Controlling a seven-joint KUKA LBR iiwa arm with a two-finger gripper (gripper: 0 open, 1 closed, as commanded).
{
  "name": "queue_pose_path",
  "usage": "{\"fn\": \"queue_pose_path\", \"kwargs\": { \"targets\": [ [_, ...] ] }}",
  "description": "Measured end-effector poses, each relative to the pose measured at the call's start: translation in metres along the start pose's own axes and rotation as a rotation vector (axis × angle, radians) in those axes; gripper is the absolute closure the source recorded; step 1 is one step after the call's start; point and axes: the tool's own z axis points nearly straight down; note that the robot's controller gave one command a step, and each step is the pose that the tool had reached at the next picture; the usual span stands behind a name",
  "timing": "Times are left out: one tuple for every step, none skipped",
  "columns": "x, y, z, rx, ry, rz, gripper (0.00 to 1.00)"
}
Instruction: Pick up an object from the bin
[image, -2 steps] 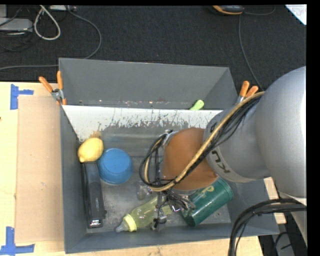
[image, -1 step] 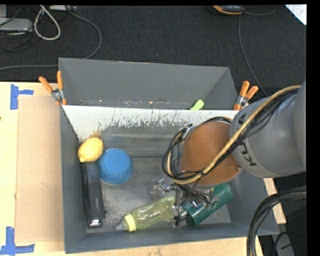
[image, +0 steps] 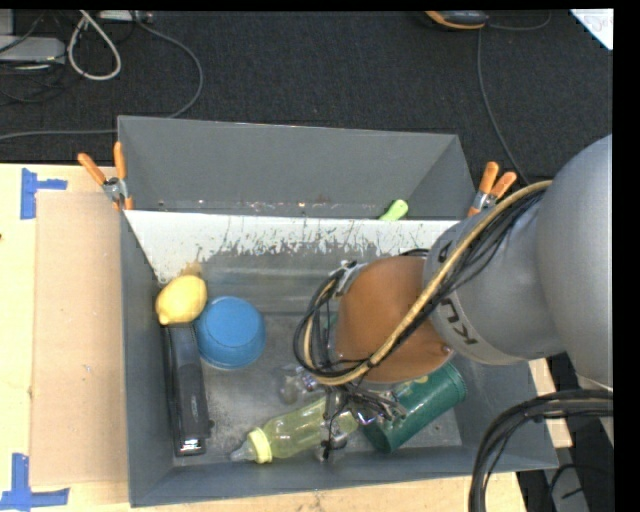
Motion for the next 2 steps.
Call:
{"fn": "queue_pose_path", "kwargs": {
  "targets": [
    [0.0145, -0.0234, 0.0041, 0.001, 0.003, -0.032, 1.0],
    [0.0145, -0.0234, 0.0042, 0.001, 0.003, -0.032, 1.0]
  ]
}}
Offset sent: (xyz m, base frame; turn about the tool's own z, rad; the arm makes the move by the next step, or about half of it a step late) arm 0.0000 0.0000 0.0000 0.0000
